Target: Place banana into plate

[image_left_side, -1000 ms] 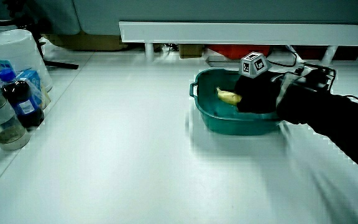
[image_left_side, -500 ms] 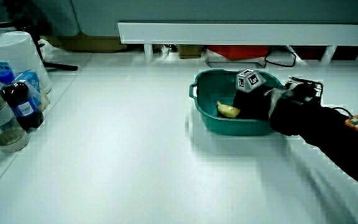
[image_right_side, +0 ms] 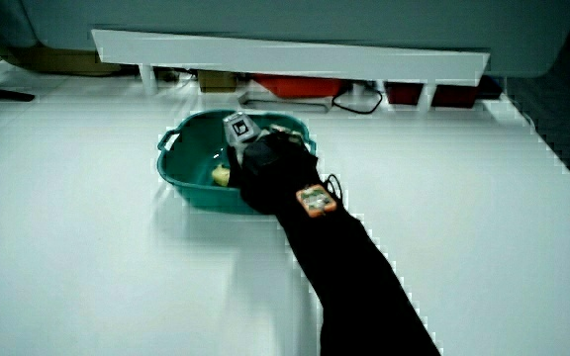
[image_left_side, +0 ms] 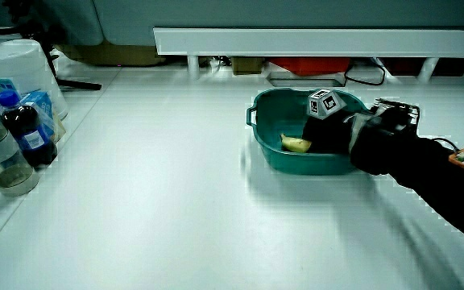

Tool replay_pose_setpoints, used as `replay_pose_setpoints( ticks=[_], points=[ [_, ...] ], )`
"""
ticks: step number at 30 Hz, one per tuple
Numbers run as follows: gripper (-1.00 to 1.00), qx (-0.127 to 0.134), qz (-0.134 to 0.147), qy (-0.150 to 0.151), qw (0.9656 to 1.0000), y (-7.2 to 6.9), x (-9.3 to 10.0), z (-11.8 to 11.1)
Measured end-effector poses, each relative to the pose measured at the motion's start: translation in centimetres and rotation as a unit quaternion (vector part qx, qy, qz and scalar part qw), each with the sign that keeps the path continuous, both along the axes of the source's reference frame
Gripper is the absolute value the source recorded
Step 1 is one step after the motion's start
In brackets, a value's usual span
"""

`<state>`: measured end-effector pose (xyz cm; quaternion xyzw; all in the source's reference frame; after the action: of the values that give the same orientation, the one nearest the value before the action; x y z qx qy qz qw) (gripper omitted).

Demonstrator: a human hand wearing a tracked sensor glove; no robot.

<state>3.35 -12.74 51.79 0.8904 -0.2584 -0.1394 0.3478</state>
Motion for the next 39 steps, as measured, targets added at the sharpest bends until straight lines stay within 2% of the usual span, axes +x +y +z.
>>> replay_pose_setpoints(
  ticks=[1, 2, 4, 5, 7, 10, 11, 12, 13, 14, 15, 18, 21, 23, 25, 27, 28, 29, 32, 33, 34, 35, 36, 37, 38, 39],
  points=[
    [-0.15, 0.006, 0.004, 0.001, 1.0, 0.0, 0.1, -0.2],
    [-0.2, -0.002, 0.004, -0.001, 1.0, 0.0, 0.2, -0.3],
    [-0.3, 0.01, 0.006, 0.013, 0.9998, -0.2, 0.4, -0.2],
    [-0.35, -0.002, 0.007, 0.004, 1.0, -0.3, 0.5, -0.3],
    [-0.45, 0.006, 0.014, -0.004, 0.9999, -0.6, 0.8, -0.8],
    [-0.6, -0.001, 0.02, -0.007, 0.9998, -0.8, 1.1, -1.2],
    [-0.65, 0.009, 0.021, -0.006, 0.9997, -0.8, 1.1, -1.4],
    [-0.7, 0.003, 0.017, -0.015, 0.9997, -0.9, 1.1, -1.4],
    [-0.75, 0.0, 0.021, -0.006, 0.9998, -0.9, 1.2, -1.3],
    [-0.8, -0.003, 0.018, -0.016, 0.9997, -0.9, 1.3, -1.5],
    [-0.85, 0.007, 0.021, -0.012, 0.9997, -0.9, 1.3, -1.7],
    [-1.0, 0.005, 0.021, -0.016, 0.9996, -1.2, 1.3, -1.9],
    [-1.0, 0.009, 0.016, -0.03, 0.9994, -1.3, 1.4, -3.0],
    [-1.0, 0.012, 0.013, -0.027, 0.9995, -1.6, 1.6, -3.7],
    [-1.0, 0.027, 0.012, -0.038, 0.9988, -1.7, 1.9, -5.0],
    [-1.0, 0.017, 0.012, -0.046, 0.9987, -2.0, 2.4, -5.5],
    [-1.0, 0.008, 0.011, -0.036, 0.9993, -2.3, 2.8, -5.2],
    [-1.0, 0.02, 0.013, -0.032, 0.9992, -2.3, 3.1, -5.9],
    [-1.0, 0.04, 0.008, -0.052, 0.9978, -2.3, 3.8, -8.0],
    [-1.0, 0.026, 0.012, -0.044, 0.9986, -2.6, 4.3, -7.6],
    [-1.0, 0.051, 0.012, -0.046, 0.9976, -2.4, 4.5, -8.7],
    [-1.0, 0.048, 0.017, -0.049, 0.9975, -2.5, 5.0, -8.7],
    [-1.0, 0.031, 0.015, -0.046, 0.9983, -2.6, 5.4, -8.6],
    [-1.0, 0.044, 0.011, -0.051, 0.9977, -2.4, 5.7, -9.3],
    [-1.0, 0.092, 0.021, -0.055, 0.994, -2.0, 5.9, -11.0],
    [-1.0, 0.081, 0.02, -0.057, 0.9949, -2.0, 6.3, -10.8]
  ],
)
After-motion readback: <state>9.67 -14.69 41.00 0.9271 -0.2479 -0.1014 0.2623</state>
